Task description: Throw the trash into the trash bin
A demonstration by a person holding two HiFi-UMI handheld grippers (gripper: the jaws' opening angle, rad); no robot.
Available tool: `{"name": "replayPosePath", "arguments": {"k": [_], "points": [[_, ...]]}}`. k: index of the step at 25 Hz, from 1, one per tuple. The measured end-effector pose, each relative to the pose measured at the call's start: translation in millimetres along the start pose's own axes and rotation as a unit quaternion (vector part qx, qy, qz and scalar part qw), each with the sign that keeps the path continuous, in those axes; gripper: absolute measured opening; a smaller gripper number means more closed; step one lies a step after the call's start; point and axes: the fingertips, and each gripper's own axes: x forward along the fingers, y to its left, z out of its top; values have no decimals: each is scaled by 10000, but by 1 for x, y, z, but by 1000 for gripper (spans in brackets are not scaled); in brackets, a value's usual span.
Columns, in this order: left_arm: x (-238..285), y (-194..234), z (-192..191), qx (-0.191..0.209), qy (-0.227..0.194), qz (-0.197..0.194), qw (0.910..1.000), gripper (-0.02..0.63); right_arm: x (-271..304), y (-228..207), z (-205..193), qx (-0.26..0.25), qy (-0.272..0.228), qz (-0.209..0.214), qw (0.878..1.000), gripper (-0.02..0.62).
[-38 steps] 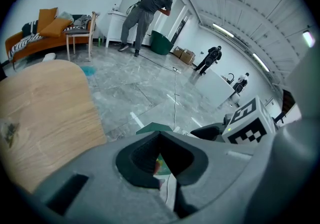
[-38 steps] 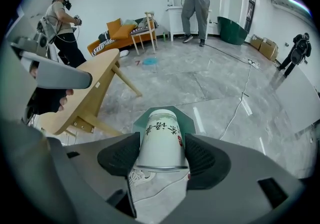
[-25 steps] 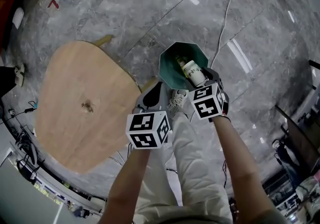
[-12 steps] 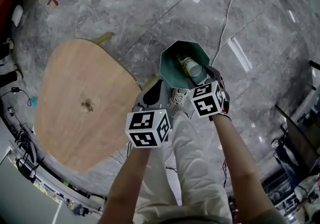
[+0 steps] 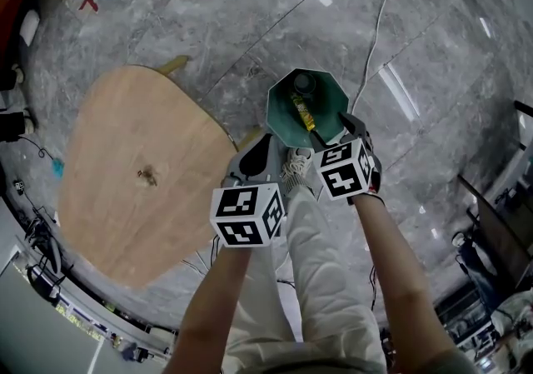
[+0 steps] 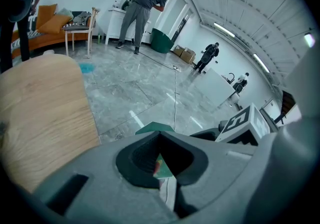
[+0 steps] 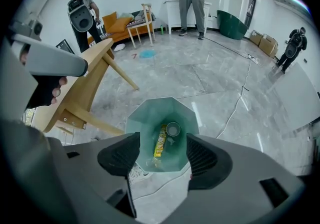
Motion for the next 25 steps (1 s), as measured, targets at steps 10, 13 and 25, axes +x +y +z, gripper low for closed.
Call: {"name": "replayPosePath", "arguments": {"k": [10,13,25], "points": [[-16,-3,12,41,-114,10,9999,0,-27,10,17,26,-304,-120,9995,253],[-23,-4,17,8,-171,34,9998,0,-38,14,23,39,-409,-117,9991,253],[-45,-9,25,-11,-293,-7,9996,0,-81,15,46,210,-909,-545,9941,17]]}}
